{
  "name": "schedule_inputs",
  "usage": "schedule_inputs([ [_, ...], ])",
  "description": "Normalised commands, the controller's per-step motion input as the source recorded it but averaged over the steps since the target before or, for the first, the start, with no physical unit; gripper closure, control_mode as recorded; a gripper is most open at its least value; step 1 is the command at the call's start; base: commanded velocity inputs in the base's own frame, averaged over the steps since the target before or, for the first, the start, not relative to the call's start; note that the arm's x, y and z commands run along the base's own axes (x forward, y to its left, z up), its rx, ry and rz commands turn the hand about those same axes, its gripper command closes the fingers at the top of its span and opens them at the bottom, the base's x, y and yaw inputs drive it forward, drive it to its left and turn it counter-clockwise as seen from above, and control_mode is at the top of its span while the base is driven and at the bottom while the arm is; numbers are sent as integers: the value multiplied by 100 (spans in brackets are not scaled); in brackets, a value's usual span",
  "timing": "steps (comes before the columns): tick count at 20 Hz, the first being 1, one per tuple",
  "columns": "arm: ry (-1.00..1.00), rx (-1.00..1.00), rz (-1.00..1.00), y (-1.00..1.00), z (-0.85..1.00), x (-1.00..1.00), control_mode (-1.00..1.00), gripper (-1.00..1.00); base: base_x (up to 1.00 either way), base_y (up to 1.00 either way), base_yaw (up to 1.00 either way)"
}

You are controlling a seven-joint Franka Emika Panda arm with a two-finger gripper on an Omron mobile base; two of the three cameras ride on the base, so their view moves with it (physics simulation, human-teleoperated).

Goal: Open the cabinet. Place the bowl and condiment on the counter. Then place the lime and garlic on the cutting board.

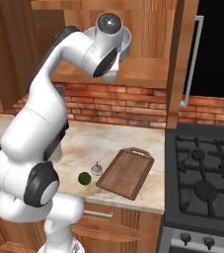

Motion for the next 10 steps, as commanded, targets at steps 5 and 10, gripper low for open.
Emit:
schedule_inputs([
  [5, -2, 5, 0, -10, 17, -62, -100, 100, 0, 0, 0],
  [10, -1, 0, 0, 0, -7, -62, -100, 100, 0, 0, 0],
])
